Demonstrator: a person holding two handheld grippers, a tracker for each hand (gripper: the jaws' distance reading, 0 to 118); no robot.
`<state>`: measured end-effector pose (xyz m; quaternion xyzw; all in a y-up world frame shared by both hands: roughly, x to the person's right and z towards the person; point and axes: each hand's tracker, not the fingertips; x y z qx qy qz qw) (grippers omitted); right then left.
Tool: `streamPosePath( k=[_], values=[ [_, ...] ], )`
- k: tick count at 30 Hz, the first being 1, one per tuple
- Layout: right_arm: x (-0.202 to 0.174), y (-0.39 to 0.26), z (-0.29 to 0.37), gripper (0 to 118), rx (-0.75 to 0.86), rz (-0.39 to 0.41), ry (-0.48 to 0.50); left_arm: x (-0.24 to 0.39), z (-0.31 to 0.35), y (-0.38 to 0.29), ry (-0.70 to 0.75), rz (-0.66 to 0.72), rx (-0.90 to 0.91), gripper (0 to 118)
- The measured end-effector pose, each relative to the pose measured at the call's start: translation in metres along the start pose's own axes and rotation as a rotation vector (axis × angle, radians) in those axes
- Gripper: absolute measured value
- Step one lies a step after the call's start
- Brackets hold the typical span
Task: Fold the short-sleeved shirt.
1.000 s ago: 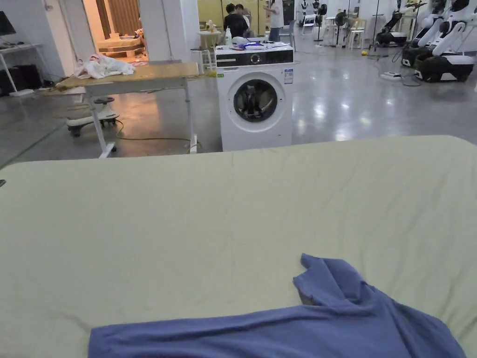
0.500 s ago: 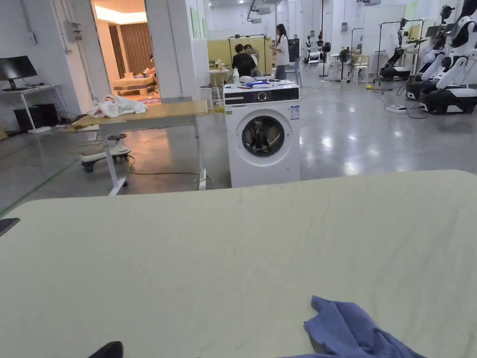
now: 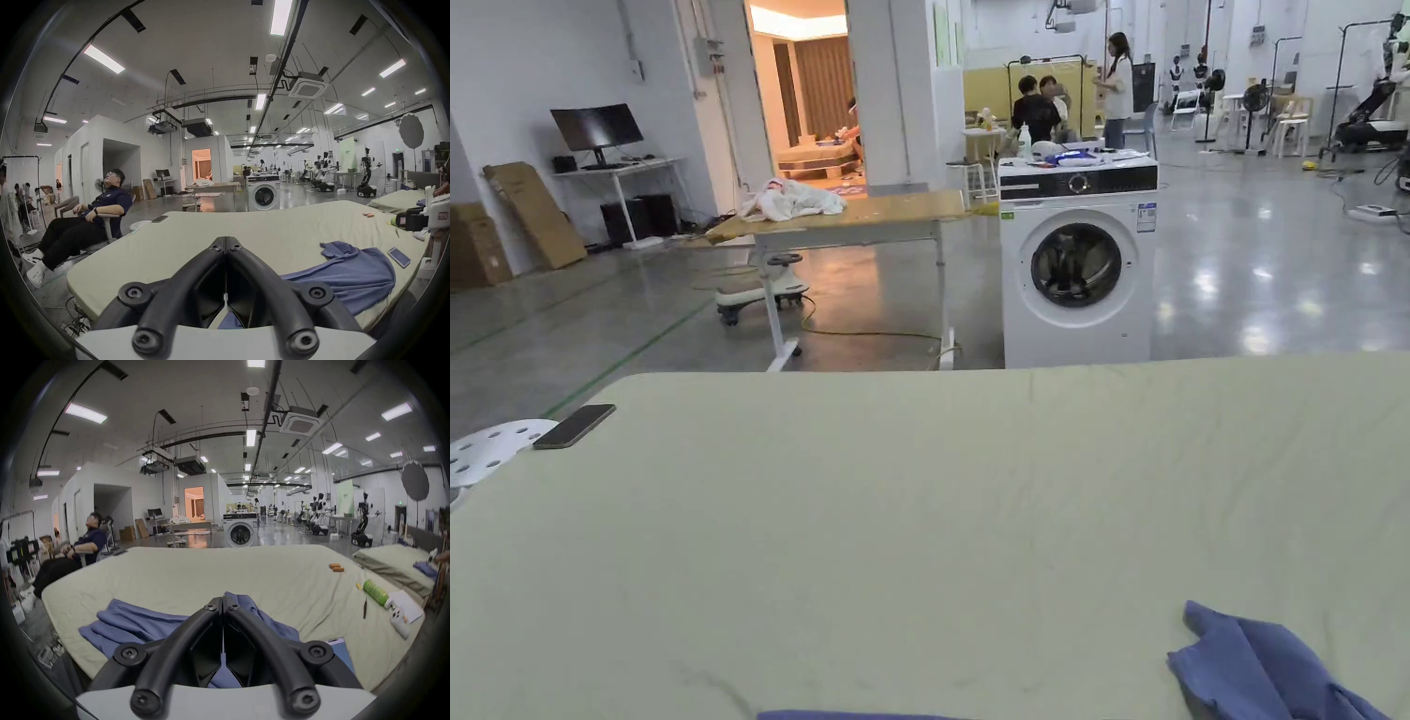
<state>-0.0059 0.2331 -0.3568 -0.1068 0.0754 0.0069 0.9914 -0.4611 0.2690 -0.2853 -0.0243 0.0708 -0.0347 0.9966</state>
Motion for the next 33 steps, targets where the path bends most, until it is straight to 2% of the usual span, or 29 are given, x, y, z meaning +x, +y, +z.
streamPosePath(
  k=[7,9,14,15,16,18,19,20,23,26,28,31,33],
  values=[
    [-0.003,-0.003,0.001,0,-0.009,0.012,0.014,0.004,-0.012,0.005,-0.044,0.062,-0.022,0],
    [-0.002,-0.006,0.001,0,-0.018,0.0,0.021,0.005,-0.024,0.003,-0.072,0.071,-0.138,0],
    [0.001,-0.012,0.003,0,-0.04,-0.02,0.05,0.001,-0.058,-0.011,-0.149,0.177,-0.214,3],
    [0.005,-0.017,0.002,0,-0.051,-0.03,0.053,0.0,-0.071,-0.015,-0.149,0.188,-0.231,11],
    [0.008,-0.02,0.001,0,-0.06,-0.042,0.054,0.0,-0.087,-0.02,-0.162,0.179,-0.244,23],
    [0.012,-0.026,-0.001,0,-0.076,-0.084,0.061,0.001,-0.129,-0.035,-0.163,0.168,-0.335,71],
    [0.012,-0.025,-0.001,0,-0.086,-0.104,0.064,0.001,-0.151,-0.045,-0.163,0.171,-0.398,83],
    [0.013,-0.026,-0.001,0,-0.09,-0.113,0.063,-0.001,-0.169,-0.054,-0.186,0.211,-0.408,87],
    [0.018,-0.029,0.01,0,-0.08,-0.134,0.068,-0.01,-0.236,-0.089,-0.187,0.335,-0.528,87],
    [0.023,-0.03,0.02,0,-0.081,-0.138,0.054,-0.009,-0.288,-0.118,-0.172,0.31,-0.68,81],
    [0.027,-0.03,0.023,0,-0.099,-0.126,0.011,-0.004,-0.314,-0.132,-0.167,0.248,-0.749,70],
    [0.036,-0.035,0.023,0,-0.133,-0.156,-0.026,0.008,-0.339,-0.157,-0.153,0.213,-0.873,40],
    [0.04,-0.039,0.025,0,-0.135,-0.173,-0.026,0.018,-0.341,-0.167,-0.14,0.194,-0.895,29]
  ],
)
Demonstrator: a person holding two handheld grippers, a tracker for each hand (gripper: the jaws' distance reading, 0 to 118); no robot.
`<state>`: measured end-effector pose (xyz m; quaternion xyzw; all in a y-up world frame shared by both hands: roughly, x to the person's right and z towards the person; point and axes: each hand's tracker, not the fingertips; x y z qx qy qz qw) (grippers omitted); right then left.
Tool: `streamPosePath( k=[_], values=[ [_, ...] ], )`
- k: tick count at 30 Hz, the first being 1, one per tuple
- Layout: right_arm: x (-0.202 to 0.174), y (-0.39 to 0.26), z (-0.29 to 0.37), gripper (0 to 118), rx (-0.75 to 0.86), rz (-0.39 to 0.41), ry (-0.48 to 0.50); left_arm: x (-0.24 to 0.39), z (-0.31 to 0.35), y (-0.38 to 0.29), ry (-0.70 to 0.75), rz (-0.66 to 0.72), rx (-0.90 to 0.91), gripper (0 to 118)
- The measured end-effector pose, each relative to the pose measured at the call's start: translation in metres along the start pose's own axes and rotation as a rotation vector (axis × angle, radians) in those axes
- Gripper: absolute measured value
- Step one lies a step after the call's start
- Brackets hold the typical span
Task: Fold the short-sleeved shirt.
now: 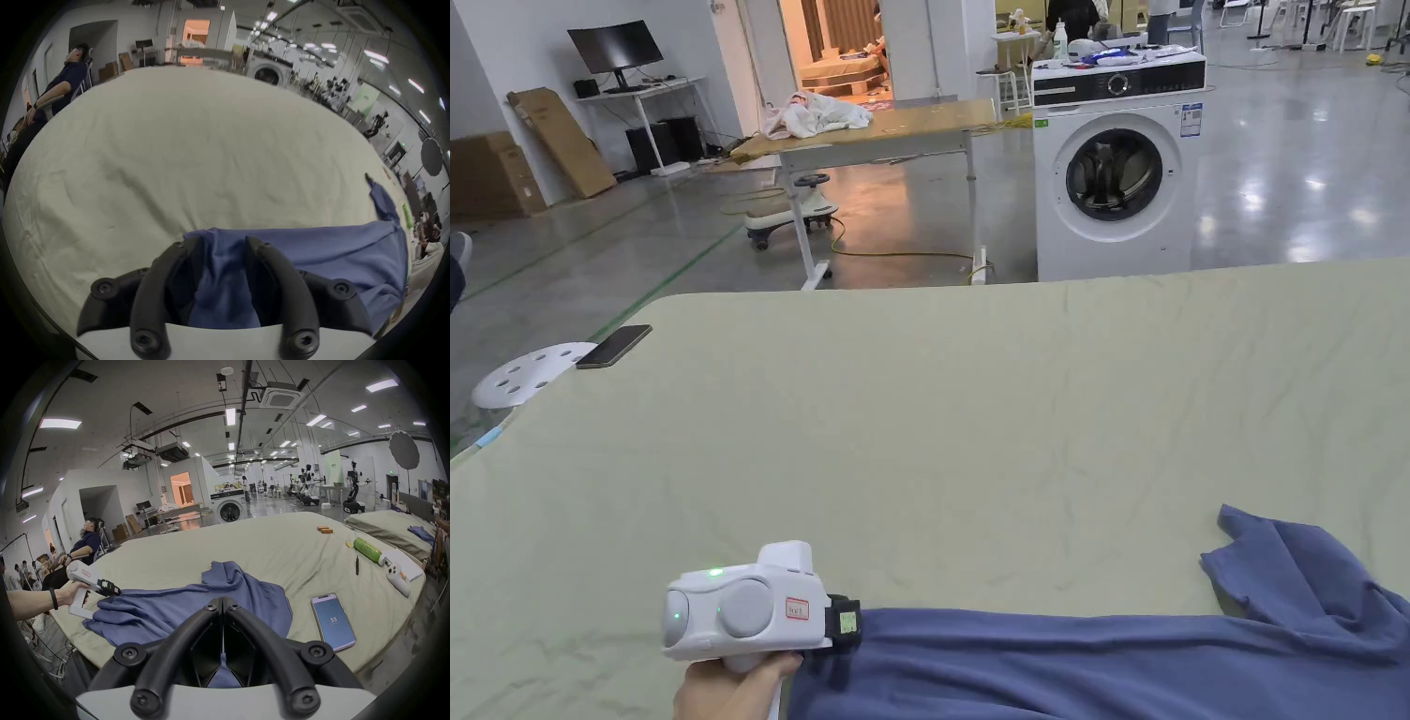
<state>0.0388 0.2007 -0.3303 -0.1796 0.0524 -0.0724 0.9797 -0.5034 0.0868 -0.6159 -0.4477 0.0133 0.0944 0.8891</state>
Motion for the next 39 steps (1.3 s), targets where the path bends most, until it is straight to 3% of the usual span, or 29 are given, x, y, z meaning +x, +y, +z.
streamPosePath(
  k=[2,5,10,12,13,14,17,19,20,22,23,24,25,26,28,30,33,35,39],
  values=[
    [0.003,-0.003,0.0,0,-0.009,-0.003,-0.004,0.009,0.005,-0.001,0.028,-0.083,0.058,0],
    [0.006,-0.003,-0.013,0,-0.049,0.022,-0.015,0.021,0.0,-0.002,0.032,-0.067,-0.002,0],
    [0.014,0.029,-0.07,4,-0.077,0.075,0.003,0.023,-0.01,0.009,0.039,-0.154,-0.096,0],
    [0.025,0.042,-0.106,52,-0.111,0.085,0.015,0.024,-0.01,0.014,0.037,-0.163,-0.135,0],
    [0.031,0.047,-0.13,70,-0.159,0.088,0.019,0.024,-0.012,0.017,0.038,-0.166,-0.161,0],
    [0.041,0.049,-0.15,75,-0.194,0.094,0.018,0.025,-0.014,0.02,0.039,-0.165,-0.178,0],
    [0.061,0.052,-0.225,75,-0.365,0.132,-0.038,0.033,-0.01,0.023,0.045,-0.177,-0.22,0],
    [0.082,0.043,-0.275,74,-0.485,0.101,-0.072,0.035,-0.01,0.024,0.048,-0.187,-0.237,0],
    [0.088,0.038,-0.289,72,-0.525,0.08,-0.091,0.037,-0.008,0.025,0.048,-0.19,-0.242,0],
    [0.104,0.024,-0.318,54,-0.629,0.072,-0.13,0.039,-0.006,0.024,0.052,-0.198,-0.248,0],
    [0.107,0.019,-0.325,54,-0.68,0.078,-0.141,0.04,-0.006,0.023,0.054,-0.204,-0.251,0],
    [0.106,0.02,-0.324,50,-0.657,0.105,-0.099,0.04,-0.006,0.024,0.055,-0.209,-0.253,0],
    [0.1,0.028,-0.318,38,-0.627,0.158,-0.095,0.041,-0.007,0.024,0.057,-0.211,-0.253,0],
    [0.093,0.031,-0.312,3,-0.625,0.2,-0.078,0.041,-0.006,0.023,0.059,-0.212,-0.249,0],
    [0.085,0.031,-0.307,0,-0.639,0.295,-0.081,0.041,-0.005,0.021,0.059,-0.225,-0.234,0],
    [0.087,0.032,-0.302,0,-0.627,0.26,-0.092,0.039,0.002,0.018,0.05,-0.222,-0.208,0],
    [0.095,0.046,-0.274,0,-0.498,0.044,-0.119,0.018,0.033,0.022,-0.072,-0.118,-0.092,0],
    [0.093,0.059,-0.247,0,-0.394,0.025,-0.064,0.004,0.073,0.021,-0.147,-0.071,0.044,0],
    [0.082,0.103,-0.197,0,-0.237,0.077,-0.015,-0.022,0.168,0.033,-0.281,0.028,0.288,0]
  ],
)
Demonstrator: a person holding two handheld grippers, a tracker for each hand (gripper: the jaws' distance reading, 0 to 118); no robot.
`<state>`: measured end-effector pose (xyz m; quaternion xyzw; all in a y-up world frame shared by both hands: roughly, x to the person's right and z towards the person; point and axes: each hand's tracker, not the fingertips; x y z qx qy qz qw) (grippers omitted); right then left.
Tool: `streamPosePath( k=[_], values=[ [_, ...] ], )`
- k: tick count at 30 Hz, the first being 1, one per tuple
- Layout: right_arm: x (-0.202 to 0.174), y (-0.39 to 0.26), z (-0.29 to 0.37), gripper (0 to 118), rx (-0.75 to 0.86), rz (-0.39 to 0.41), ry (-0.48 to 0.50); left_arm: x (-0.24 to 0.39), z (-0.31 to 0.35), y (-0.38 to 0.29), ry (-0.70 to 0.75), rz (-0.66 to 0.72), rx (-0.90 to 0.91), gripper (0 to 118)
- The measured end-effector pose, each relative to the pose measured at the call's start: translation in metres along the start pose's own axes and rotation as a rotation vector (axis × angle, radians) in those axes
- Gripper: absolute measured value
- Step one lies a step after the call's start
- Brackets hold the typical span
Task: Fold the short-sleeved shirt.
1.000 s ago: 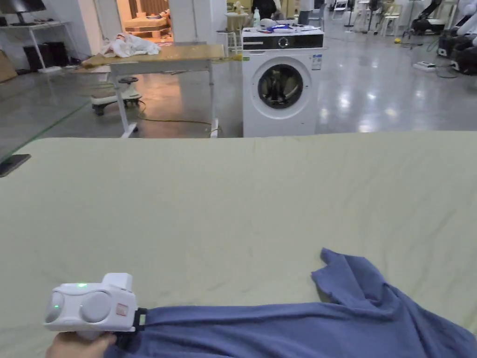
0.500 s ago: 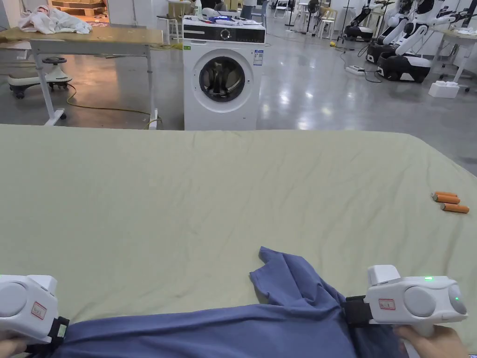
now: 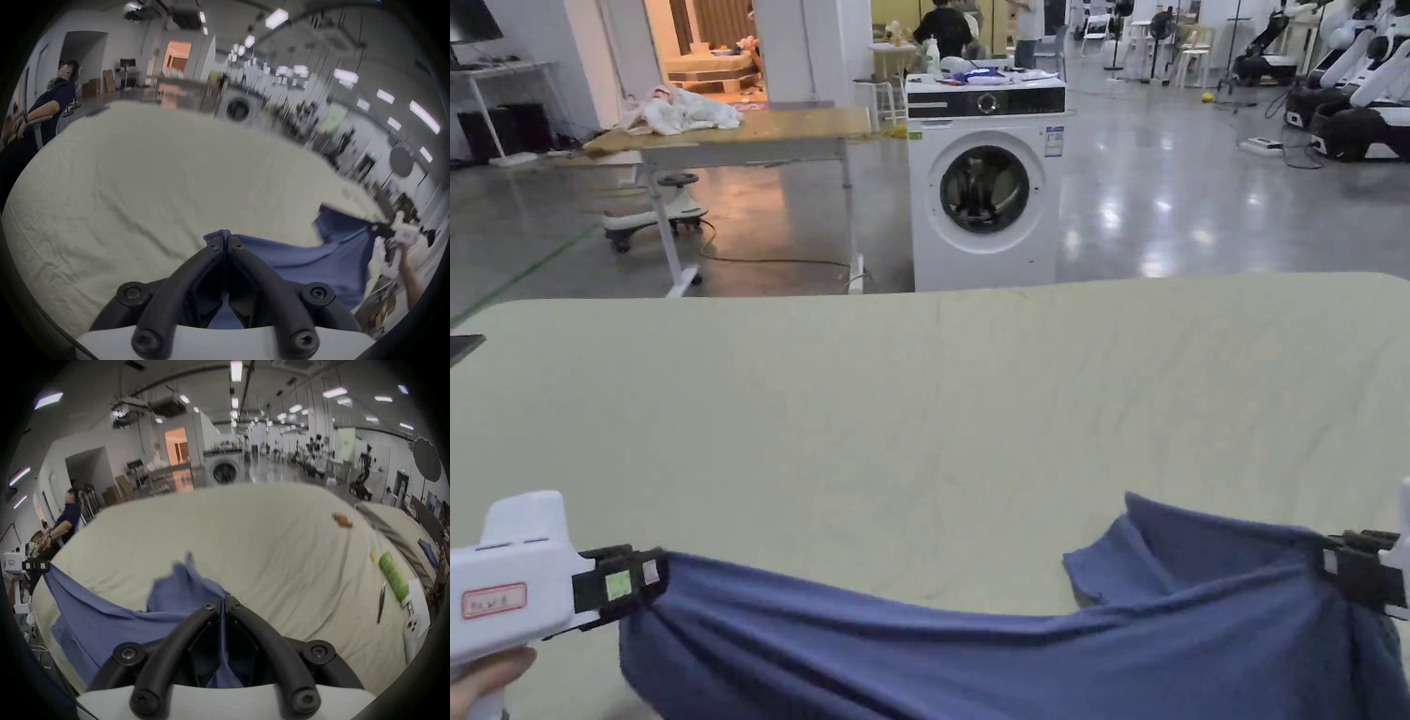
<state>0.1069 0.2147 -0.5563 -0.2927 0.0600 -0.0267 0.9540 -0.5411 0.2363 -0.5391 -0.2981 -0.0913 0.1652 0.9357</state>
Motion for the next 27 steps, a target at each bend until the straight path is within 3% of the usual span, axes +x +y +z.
streamPosePath(
  k=[4,6,12,17,21,27],
  values=[
    [-0.019,0.052,0.056,0,0.189,0.003,-0.021,0.014,0.061,0.049,-0.091,0.014,0.133,0],
    [-0.024,0.077,0.077,0,0.281,-0.013,0.006,0.027,0.083,0.07,-0.074,-0.031,0.223,0],
    [-0.05,0.165,0.123,0,0.463,0.045,0.003,0.07,0.141,0.139,0.002,-0.192,0.455,0],
    [-0.071,0.237,0.127,0,0.492,0.034,-0.02,0.088,0.141,0.197,0.126,-0.247,0.52,0],
    [-0.074,0.292,0.091,0,0.502,0.061,-0.049,0.094,0.124,0.238,0.172,-0.25,0.537,0],
    [-0.082,0.348,0.047,0,0.511,-0.001,-0.059,0.105,0.078,0.29,0.278,-0.31,0.562,0]
  ],
)
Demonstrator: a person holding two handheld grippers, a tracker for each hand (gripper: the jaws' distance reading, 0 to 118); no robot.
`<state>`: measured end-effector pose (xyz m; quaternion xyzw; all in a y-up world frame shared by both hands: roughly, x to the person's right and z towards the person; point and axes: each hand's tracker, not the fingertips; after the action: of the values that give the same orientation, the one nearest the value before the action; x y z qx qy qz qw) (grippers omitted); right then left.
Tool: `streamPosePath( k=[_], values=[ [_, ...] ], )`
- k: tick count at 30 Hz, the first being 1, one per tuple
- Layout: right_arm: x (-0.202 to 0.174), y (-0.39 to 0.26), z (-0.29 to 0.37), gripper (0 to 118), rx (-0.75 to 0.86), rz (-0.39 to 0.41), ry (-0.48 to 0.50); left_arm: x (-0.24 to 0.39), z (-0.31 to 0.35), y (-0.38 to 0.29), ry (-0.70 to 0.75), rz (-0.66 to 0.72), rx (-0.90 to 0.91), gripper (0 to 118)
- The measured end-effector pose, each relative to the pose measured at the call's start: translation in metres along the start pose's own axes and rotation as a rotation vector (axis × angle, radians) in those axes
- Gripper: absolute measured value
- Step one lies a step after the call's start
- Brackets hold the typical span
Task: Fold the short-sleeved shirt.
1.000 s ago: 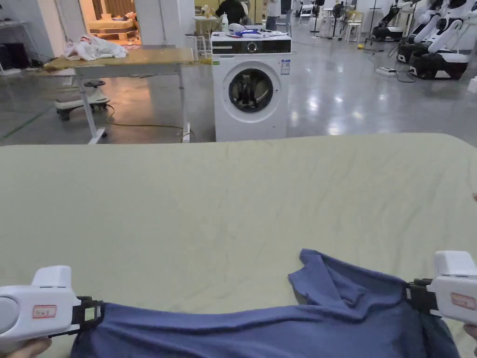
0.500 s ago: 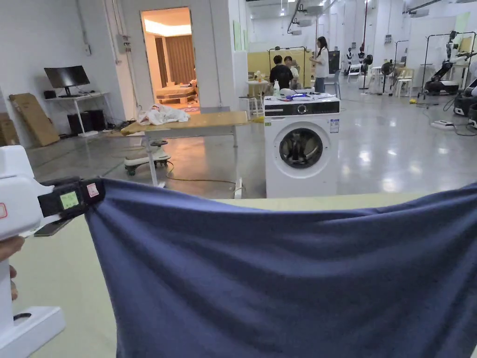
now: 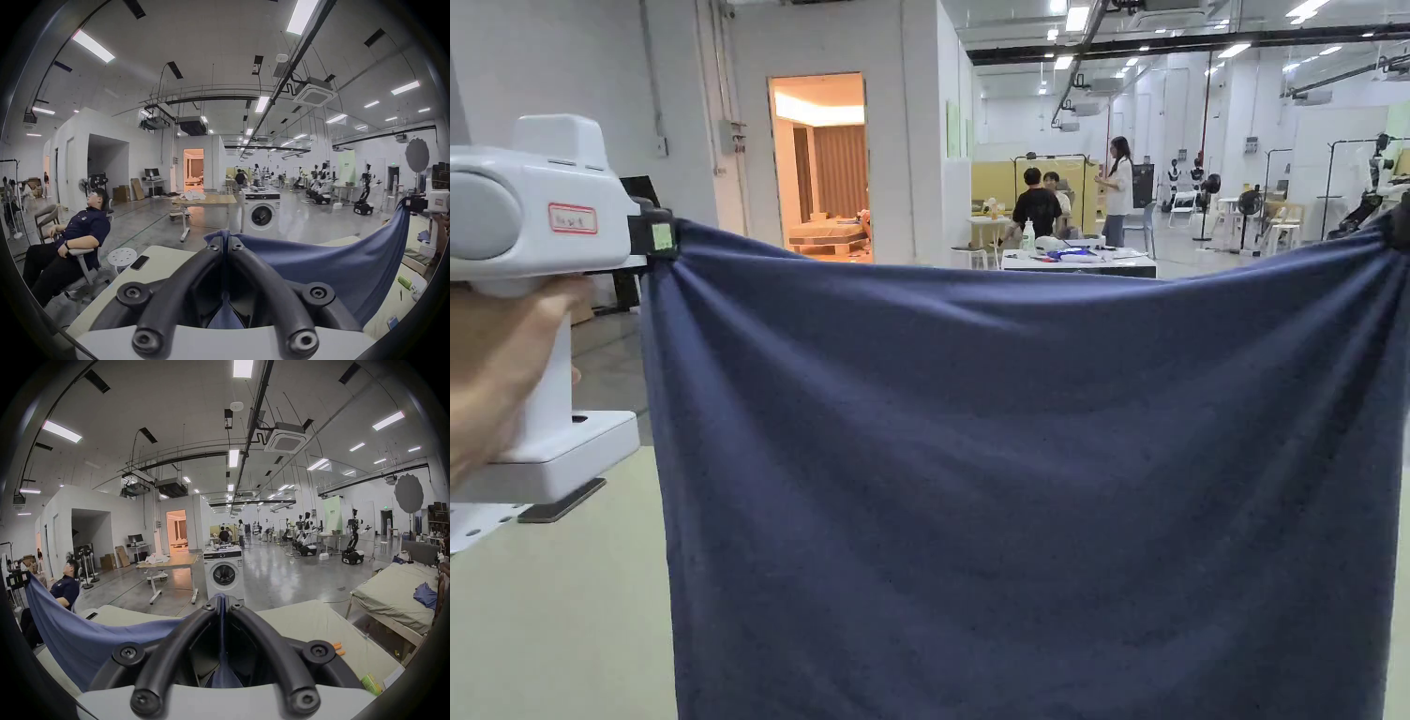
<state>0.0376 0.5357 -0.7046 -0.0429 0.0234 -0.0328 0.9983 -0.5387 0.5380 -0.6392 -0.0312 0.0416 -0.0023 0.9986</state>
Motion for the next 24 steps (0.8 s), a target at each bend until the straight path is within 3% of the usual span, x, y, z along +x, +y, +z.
streamPosePath(
  k=[8,16,24],
  values=[
    [-0.023,0.033,-0.06,0,0.052,0.122,-0.11,0.009,-0.07,0.001,0.035,-0.023,-0.017,0],
    [-0.025,0.046,-0.087,0,0.065,0.104,-0.146,0.02,-0.103,0.006,0.029,-0.018,-0.015,0],
    [-0.006,-0.039,-0.098,0,-0.118,0.068,-0.094,0.027,-0.116,-0.069,-0.021,0.031,-0.14,0]
  ],
)
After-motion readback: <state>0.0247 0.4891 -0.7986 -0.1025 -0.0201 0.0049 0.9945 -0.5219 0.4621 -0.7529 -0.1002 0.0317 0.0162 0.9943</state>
